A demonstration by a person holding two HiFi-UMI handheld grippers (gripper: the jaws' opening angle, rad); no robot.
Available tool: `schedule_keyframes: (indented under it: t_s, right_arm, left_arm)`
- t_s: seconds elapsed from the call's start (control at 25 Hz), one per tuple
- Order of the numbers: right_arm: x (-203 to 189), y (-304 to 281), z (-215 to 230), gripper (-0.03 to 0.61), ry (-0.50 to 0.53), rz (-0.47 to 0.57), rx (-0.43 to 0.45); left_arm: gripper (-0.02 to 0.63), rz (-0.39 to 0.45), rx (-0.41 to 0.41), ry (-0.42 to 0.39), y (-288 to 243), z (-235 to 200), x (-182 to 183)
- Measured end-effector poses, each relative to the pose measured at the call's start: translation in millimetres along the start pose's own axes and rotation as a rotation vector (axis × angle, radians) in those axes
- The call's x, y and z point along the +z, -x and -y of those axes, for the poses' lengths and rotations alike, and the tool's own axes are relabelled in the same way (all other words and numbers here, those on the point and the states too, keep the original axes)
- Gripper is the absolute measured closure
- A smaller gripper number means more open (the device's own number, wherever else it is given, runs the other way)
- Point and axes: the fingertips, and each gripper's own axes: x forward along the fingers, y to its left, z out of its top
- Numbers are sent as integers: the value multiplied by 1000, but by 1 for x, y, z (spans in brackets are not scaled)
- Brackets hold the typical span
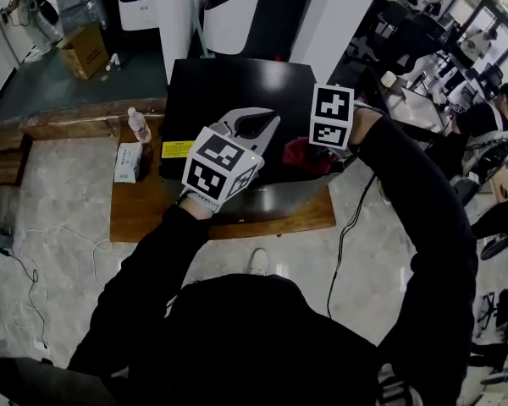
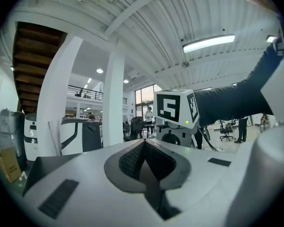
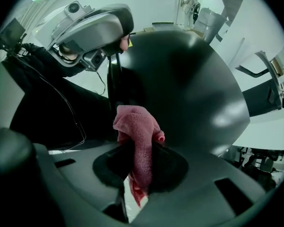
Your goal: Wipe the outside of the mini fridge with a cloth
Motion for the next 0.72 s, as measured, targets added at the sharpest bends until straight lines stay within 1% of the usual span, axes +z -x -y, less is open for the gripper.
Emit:
schedule_keyframes:
  t_s: [0.08, 0.12, 0.16, 0.2, 0.24, 0.32, 0.36, 0.4, 0.48, 0.52, 0.64, 0.72]
  right_arm:
    - [0, 1, -12, 506, -17, 10, 11]
    - [2, 3, -15, 506, -31, 40, -1]
    - [8, 9, -17, 506, -50, 99, -25]
    - [17, 20, -19, 506, -71, 187, -64]
    - [28, 33, -22, 505, -91, 293, -118]
    - [50, 62, -36, 505, -109, 503, -268]
    - [60, 74, -46, 505, -104, 583, -354]
    - [71, 81, -58, 503, -89, 641, -439]
    - [95, 83, -85, 503, -55, 709, -574]
    - [108, 78, -99, 503, -43, 727, -616]
    - [145, 48, -135, 503, -19, 735, -690]
    - [167, 31, -150, 503, -17, 746, -726]
  left_arm:
    - [607, 7, -9, -12, 15, 1, 3]
    - [607, 12, -9, -17, 24, -1, 4]
    - [607, 19, -6, -24, 33, -2, 7]
    - [607, 29, -3, -32, 42, -4, 11]
    - [607, 42, -1, -43, 53, -5, 14]
    - [607, 75, -4, -76, 75, -4, 21]
    - [607, 90, -6, -97, 86, -4, 23]
    - [607, 102, -7, -118, 98, -4, 23]
    - [607, 119, 3, -148, 120, -9, 20]
    - [607, 124, 13, -153, 131, -13, 16]
    - [607, 129, 40, -144, 161, -20, -4]
    - [607, 125, 46, -135, 180, -20, -21]
